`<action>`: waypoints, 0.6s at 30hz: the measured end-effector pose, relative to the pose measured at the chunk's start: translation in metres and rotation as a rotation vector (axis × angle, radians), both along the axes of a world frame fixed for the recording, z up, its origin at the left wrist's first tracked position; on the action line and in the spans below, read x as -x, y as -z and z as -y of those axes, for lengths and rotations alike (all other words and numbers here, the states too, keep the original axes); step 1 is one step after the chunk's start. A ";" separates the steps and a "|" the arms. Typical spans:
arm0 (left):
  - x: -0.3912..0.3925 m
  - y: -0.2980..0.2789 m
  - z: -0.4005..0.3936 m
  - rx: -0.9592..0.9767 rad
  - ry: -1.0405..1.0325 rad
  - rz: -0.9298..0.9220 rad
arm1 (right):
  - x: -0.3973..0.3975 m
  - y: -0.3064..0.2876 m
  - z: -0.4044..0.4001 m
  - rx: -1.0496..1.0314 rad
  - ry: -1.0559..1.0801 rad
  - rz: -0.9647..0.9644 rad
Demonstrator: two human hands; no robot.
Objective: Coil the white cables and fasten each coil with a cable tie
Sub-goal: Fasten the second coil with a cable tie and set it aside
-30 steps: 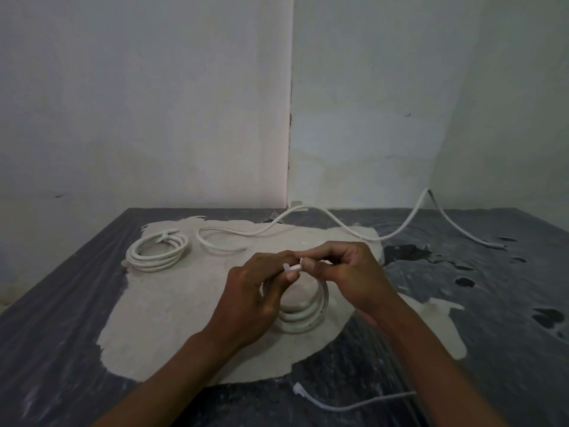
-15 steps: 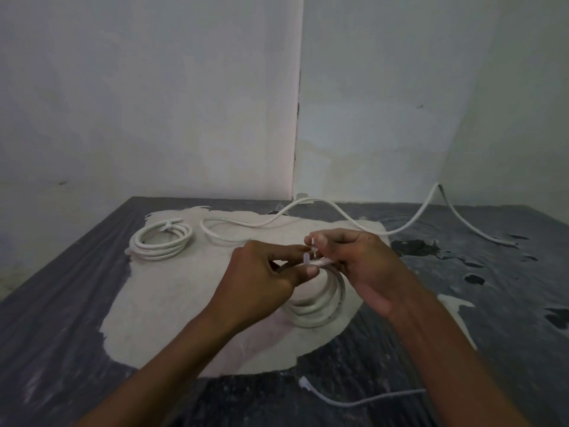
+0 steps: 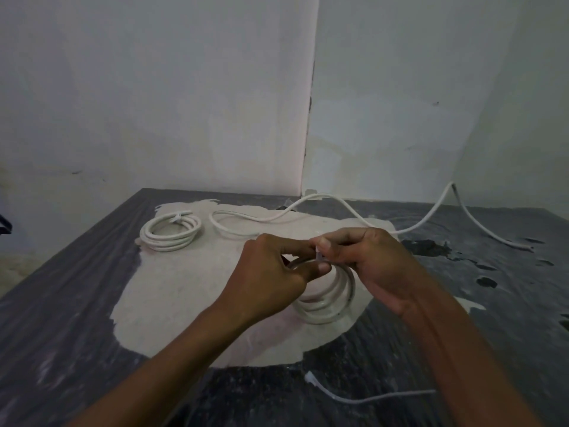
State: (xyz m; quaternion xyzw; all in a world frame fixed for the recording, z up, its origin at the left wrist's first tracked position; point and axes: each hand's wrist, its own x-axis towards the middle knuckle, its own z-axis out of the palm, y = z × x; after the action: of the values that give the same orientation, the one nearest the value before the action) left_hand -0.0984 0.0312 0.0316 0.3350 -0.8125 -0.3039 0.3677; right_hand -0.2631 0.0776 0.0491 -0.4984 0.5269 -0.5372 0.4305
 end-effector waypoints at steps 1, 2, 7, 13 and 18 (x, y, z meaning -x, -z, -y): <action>0.000 0.001 0.000 -0.002 -0.001 -0.010 | 0.001 0.000 -0.001 0.014 -0.008 -0.028; 0.000 0.001 0.000 -0.002 -0.002 -0.019 | 0.001 0.000 -0.002 0.034 -0.013 -0.066; 0.000 0.004 -0.004 0.023 0.003 -0.058 | 0.008 -0.001 -0.010 0.130 -0.074 -0.167; 0.005 0.016 -0.006 0.265 0.021 -0.130 | 0.014 -0.002 -0.011 0.171 -0.123 -0.261; 0.004 0.025 -0.002 0.350 0.019 -0.157 | 0.018 -0.003 -0.016 0.179 -0.133 -0.365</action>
State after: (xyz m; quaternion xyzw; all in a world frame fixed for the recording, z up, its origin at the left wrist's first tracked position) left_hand -0.1028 0.0336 0.0067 0.2336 -0.8249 -0.1864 0.4797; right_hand -0.2813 0.0940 0.0522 -0.6574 0.5124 -0.4531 0.3162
